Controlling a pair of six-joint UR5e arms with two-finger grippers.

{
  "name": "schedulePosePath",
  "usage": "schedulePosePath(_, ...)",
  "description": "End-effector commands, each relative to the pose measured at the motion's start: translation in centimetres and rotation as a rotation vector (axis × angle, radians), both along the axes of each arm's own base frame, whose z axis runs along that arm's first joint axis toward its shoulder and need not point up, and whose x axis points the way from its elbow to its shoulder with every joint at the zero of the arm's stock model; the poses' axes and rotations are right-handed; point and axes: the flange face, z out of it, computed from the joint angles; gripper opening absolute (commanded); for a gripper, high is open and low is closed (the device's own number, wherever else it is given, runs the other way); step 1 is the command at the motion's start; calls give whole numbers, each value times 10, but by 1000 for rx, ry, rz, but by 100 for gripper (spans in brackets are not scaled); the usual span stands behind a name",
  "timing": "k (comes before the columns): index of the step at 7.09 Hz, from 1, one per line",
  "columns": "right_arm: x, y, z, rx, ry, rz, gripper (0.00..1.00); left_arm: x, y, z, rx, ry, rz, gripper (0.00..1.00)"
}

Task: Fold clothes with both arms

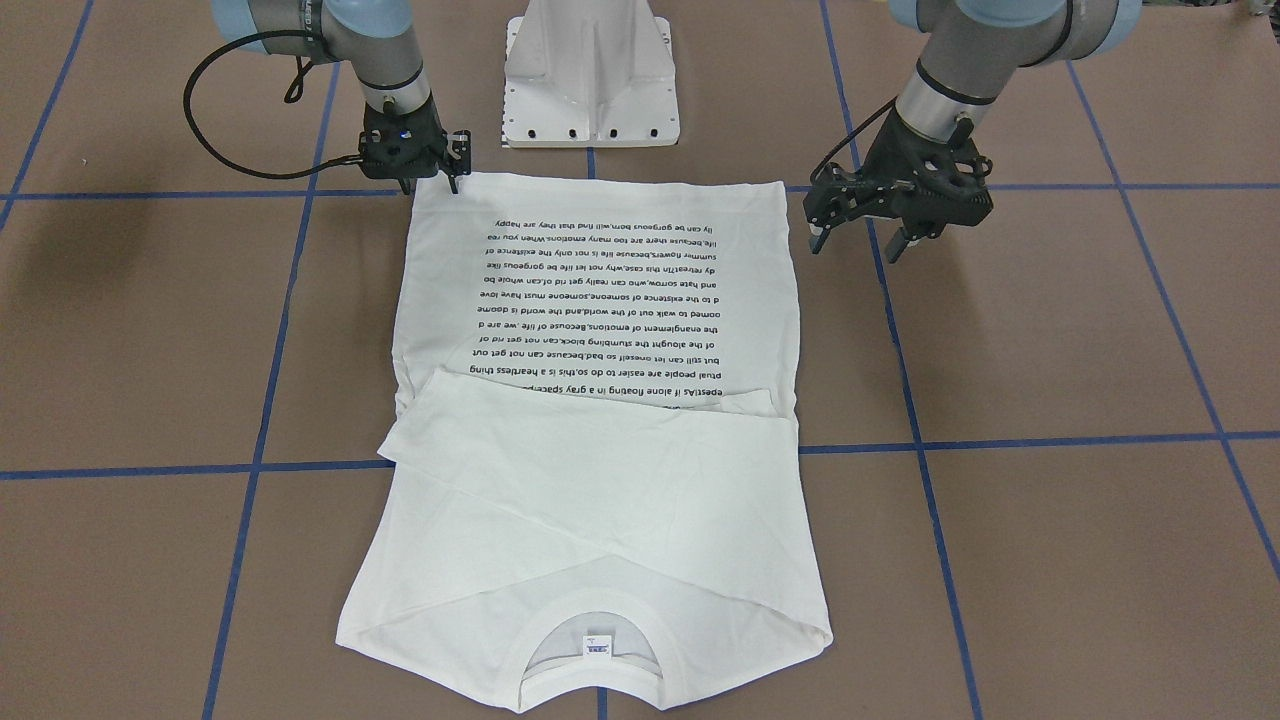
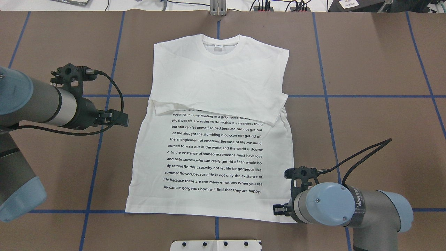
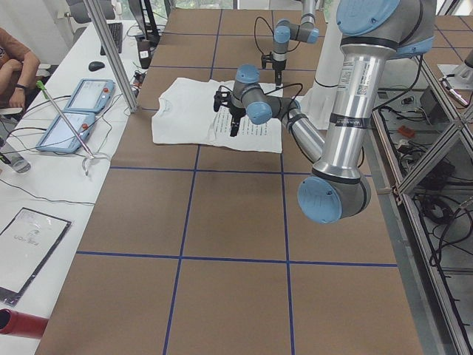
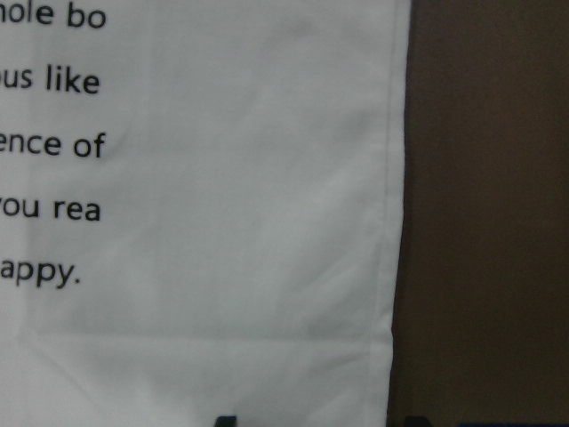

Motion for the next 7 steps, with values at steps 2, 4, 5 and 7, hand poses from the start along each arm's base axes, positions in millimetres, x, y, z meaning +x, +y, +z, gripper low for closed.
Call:
schedulePosePath(2,-1,0,1,-5,3,-3,63,0,0,0,0,-1,1,100)
schedulePosePath(4,6,-3,0,-5,-1,4,64,-1,1,-3,3,5,-2,100)
schedulePosePath(5,5,-2,3,-7,7,2,63,-1,1,-3,-2,6,-3,100)
schedulePosePath(7,4,-1,3,-13,43,1,62,-2,2,-2,-3,5,-3,100)
